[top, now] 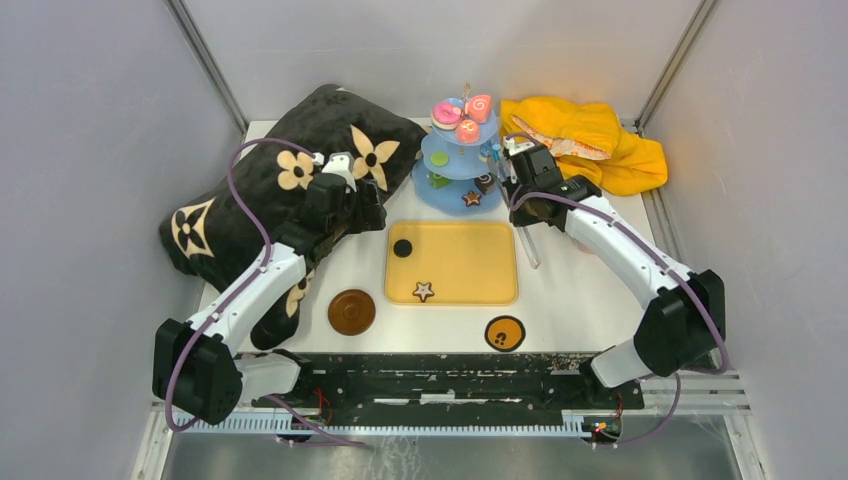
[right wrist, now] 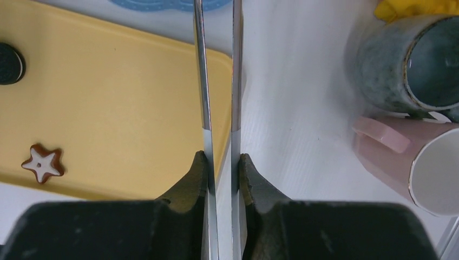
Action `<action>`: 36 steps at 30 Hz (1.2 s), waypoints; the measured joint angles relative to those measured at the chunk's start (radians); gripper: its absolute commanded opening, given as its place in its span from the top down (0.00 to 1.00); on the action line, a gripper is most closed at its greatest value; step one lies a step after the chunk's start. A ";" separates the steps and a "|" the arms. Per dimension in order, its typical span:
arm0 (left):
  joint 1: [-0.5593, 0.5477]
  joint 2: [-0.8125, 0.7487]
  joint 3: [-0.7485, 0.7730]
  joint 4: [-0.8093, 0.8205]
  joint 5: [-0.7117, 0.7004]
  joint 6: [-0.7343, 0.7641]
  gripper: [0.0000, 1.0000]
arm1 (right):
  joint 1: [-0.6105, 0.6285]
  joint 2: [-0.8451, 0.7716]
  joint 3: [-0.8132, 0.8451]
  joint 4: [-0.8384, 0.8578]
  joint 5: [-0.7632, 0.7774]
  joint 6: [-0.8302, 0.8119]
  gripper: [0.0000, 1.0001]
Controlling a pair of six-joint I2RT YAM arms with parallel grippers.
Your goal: Serve the afternoon tea
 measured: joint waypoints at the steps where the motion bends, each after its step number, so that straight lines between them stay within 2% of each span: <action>1: 0.000 0.000 0.000 0.000 -0.001 0.000 0.00 | -0.002 0.012 0.005 0.006 0.000 0.000 0.99; 20: 0.000 -0.003 0.000 -0.001 -0.005 0.000 0.00 | -0.039 0.246 0.184 0.054 -0.029 -0.018 0.99; 36: 0.000 -0.011 0.000 -0.004 -0.015 0.000 0.00 | -0.043 0.366 0.331 0.044 -0.055 -0.067 0.99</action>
